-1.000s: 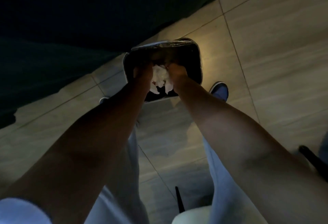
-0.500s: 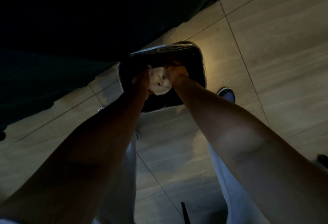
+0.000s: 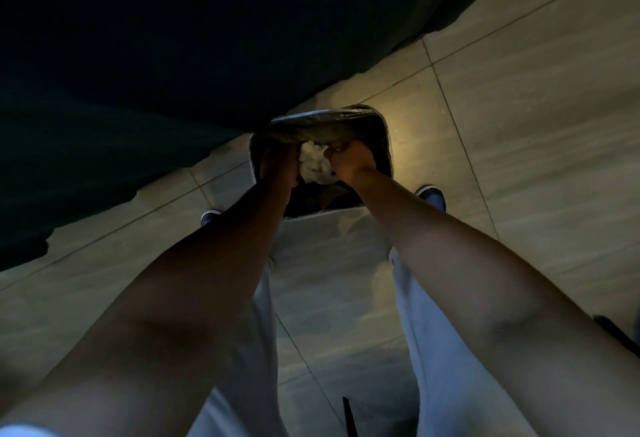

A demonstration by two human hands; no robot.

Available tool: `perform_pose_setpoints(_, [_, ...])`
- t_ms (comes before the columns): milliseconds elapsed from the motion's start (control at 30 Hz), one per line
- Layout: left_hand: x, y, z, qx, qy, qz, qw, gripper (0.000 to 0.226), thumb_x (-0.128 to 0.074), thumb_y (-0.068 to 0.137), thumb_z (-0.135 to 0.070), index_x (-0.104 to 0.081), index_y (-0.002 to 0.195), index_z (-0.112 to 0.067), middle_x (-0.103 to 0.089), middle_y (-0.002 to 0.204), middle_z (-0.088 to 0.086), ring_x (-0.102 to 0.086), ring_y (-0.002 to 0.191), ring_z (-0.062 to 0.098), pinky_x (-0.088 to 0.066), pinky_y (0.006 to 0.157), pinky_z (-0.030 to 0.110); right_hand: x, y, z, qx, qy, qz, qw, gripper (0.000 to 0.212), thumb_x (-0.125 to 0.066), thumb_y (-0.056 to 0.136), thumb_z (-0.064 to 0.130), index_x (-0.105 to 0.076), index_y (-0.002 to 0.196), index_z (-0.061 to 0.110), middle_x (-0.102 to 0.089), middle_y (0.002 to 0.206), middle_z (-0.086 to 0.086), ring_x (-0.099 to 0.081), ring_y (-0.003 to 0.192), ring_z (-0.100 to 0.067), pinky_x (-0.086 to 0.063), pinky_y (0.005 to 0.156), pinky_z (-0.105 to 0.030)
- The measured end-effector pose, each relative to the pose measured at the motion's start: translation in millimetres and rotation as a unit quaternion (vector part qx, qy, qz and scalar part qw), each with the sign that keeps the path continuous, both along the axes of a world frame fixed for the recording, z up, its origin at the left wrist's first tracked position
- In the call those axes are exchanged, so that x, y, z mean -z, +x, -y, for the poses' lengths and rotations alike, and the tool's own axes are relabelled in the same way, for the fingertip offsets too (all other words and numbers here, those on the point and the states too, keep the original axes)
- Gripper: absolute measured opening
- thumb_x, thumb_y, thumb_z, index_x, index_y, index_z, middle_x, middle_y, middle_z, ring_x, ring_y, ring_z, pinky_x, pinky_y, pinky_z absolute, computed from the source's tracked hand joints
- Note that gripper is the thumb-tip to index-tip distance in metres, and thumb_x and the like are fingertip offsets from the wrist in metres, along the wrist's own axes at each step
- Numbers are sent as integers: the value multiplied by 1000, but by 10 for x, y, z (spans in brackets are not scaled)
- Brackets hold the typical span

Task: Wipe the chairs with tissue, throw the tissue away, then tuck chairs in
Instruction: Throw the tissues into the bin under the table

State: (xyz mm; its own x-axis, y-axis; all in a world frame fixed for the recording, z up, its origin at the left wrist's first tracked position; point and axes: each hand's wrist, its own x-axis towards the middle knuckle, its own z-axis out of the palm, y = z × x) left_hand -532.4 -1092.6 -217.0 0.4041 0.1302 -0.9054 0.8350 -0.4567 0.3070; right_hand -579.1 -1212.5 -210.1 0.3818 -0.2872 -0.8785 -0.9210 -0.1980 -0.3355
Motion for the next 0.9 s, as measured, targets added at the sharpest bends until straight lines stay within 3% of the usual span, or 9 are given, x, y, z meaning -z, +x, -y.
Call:
perform_pose_setpoints(100, [-250,11,-46,93,42,74,992,50,-47,107,-34,-44,151,-11,-48,153,14,-47,139,31,-38,116,40,-367,-35,46,-37,-12,17,999,38,-56,102,30,-65,131,7,-62,137,-21,-57,127,-37,-46,107,-39])
perform_pose_setpoints(233, [-804,23,-113,79,15,67,994,46,-49,106,-35,-53,144,-8,-58,143,16,-60,127,33,-52,103,43,-1038,-103,110,-60,-34,54,996,31,-58,100,30,-70,126,20,-67,131,-12,-60,124,-32,-44,93,-26])
perform_pose_setpoints(333, [-1285,19,-252,111,15,78,991,45,-42,108,-24,-43,151,-10,-46,152,20,-51,135,36,-43,111,39,-1662,-152,111,-68,-57,68,994,35,-56,102,29,-66,134,22,-66,135,-9,-59,126,-29,-44,96,-26])
perform_pose_setpoints(400, [-1699,5,-354,149,-11,119,982,41,-43,108,-24,-51,146,-11,-50,151,14,-49,137,31,-37,110,30,-2084,-159,38,-57,-66,71,994,35,-55,102,29,-64,136,24,-66,135,-8,-60,125,-30,-44,93,-26])
perform_pose_setpoints(533, [-2575,-6,-653,230,-81,203,948,39,-52,100,-39,-66,128,-17,-61,138,8,-56,128,24,-42,104,30,-3001,-193,-244,-92,-83,132,984,38,-56,99,33,-62,136,25,-64,136,-4,-58,124,-27,-43,95,-27])
perform_pose_setpoints(633, [-3303,-12,-892,276,-64,248,926,32,-55,103,-35,-64,133,-25,-61,136,1,-56,125,17,-37,94,22,-3716,-248,-331,-141,-130,204,960,39,-59,96,34,-64,134,30,-59,141,2,-54,129,-20,-45,105,-32])
perform_pose_setpoints(800, [-4345,98,-1113,305,-45,391,867,42,-54,98,-43,-63,136,-28,-51,148,-5,-46,138,10,-36,113,29,-4643,-263,-225,-168,-168,289,928,36,-62,96,29,-67,131,35,-49,153,0,-43,140,-18,-32,112,-28])
perform_pose_setpoints(900, [-4855,192,-1181,305,-14,449,840,35,-58,102,-35,-63,136,-30,-46,154,-8,-43,140,9,-35,113,30,-5060,-165,-70,-192,-170,343,904,40,-61,97,33,-61,137,38,-43,158,4,-37,144,-14,-28,112,-26])
